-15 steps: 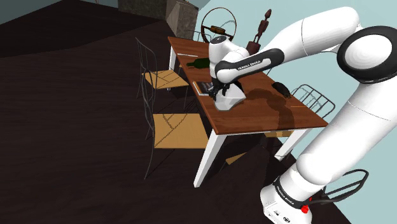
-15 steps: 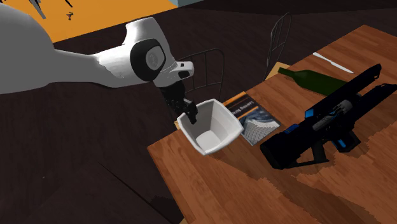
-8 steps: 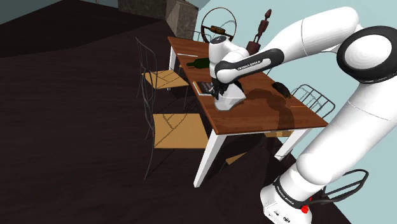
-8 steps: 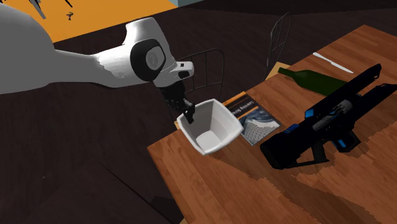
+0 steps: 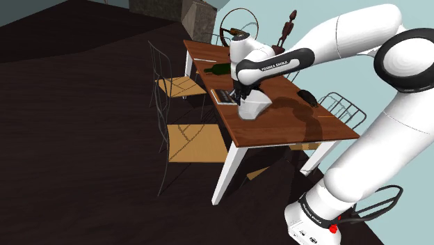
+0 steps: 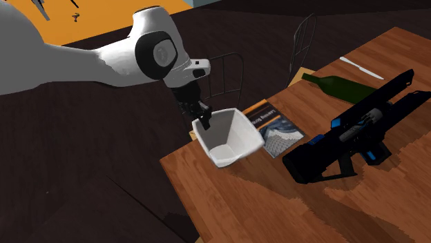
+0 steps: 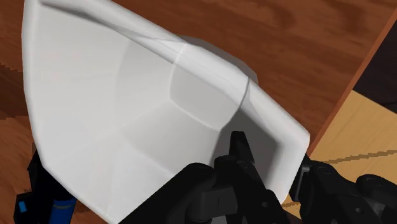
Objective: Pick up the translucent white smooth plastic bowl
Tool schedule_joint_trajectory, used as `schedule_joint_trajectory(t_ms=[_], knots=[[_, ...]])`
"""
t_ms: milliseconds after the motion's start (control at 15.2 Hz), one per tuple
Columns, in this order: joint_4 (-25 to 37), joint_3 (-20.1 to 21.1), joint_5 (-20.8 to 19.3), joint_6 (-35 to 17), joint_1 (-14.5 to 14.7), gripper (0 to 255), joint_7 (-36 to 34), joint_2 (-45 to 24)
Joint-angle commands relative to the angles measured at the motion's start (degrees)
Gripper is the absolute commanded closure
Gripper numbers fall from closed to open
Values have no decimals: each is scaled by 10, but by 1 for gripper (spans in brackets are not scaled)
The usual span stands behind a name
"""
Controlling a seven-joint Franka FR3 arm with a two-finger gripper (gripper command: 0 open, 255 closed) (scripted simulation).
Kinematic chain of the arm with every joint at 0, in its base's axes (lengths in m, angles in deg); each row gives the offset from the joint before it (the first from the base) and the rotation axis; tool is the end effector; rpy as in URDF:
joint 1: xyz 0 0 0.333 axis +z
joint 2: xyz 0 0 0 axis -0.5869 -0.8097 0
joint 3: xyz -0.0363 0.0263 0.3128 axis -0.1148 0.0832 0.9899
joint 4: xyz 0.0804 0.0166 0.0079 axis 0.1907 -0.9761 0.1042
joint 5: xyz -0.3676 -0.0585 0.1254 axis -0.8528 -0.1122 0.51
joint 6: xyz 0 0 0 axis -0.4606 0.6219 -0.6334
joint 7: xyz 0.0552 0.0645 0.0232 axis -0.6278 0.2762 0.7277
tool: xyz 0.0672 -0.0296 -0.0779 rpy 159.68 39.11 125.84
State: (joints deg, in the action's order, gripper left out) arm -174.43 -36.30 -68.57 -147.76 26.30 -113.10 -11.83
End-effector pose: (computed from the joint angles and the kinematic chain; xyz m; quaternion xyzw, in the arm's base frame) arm 0.5466 -0.0121 0.3836 0.9765 -0.0626 -0.0019 0.2061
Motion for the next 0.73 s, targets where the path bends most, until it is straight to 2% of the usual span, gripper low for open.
schedule_joint_trajectory(t_ms=[0, 660], knots=[[7, 0, 5, 12, 0, 255, 8, 8], [40, 2, 23, 64, 1, 255, 36, 32]])
